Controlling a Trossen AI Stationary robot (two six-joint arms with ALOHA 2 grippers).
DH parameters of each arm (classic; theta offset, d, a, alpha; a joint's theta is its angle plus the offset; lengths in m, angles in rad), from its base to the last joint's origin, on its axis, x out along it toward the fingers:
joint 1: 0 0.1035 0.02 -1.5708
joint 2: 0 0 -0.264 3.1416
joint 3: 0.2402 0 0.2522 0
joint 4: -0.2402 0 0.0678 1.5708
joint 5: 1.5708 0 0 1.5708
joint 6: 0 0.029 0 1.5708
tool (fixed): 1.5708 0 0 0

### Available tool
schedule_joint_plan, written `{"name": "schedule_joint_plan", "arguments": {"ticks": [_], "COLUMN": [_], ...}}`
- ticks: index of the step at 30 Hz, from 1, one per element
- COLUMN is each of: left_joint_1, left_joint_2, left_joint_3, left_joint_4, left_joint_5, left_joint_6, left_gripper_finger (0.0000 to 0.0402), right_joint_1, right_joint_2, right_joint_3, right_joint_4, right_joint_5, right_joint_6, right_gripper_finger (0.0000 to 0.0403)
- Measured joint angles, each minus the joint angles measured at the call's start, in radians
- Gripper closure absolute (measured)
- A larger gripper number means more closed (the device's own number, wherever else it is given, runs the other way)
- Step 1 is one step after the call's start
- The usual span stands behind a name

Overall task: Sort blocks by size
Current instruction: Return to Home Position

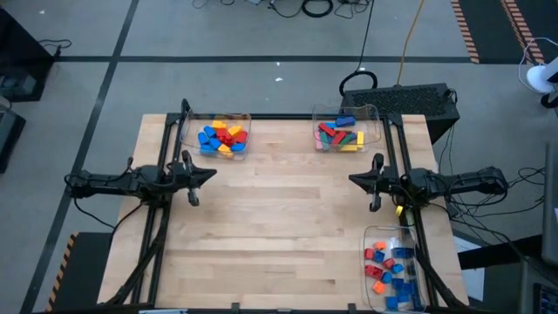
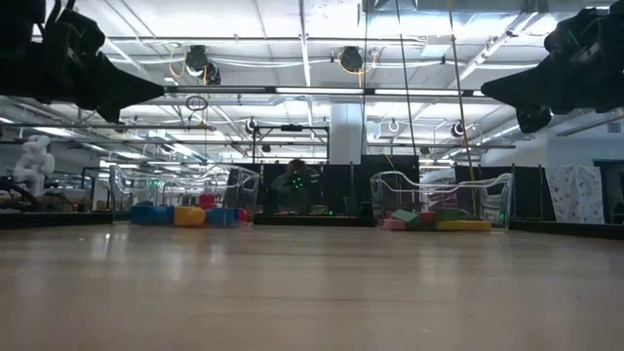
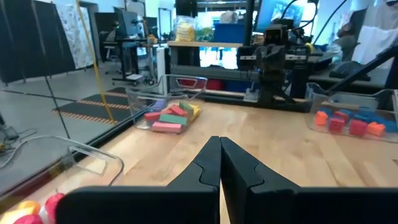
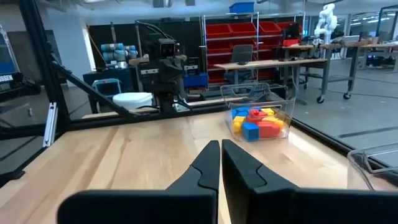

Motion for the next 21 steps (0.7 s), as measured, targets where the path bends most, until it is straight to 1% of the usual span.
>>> {"name": "schedule_joint_plan", "arguments": {"ticks": [3,10,21], "left_joint_1": [0.0,0.0,0.0], "left_joint_2": [-0.003,-0.002,0.002], "left_joint_3": [0.0,0.0,0.0], "left_joint_4": [-0.003,-0.016,-0.021], "left_joint_5": [0.014,0.132,0.151], "left_joint_6": [0.0,-0.009,-0.036], "left_gripper_finger": [0.0395,0.0395,0.0395], "right_joint_1": [0.0,0.0,0.0], "right_joint_2": [0.0,0.0,0.0], "right_joint_3": [0.0,0.0,0.0], "right_joint_4": [0.0,-0.017,-0.037], "right_joint_5": [0.0,-0.026,-0.025], "right_joint_6": [-0.009,-0.017,-0.007], "right_gripper_finger": [0.0403,0.0403,0.0403]}}
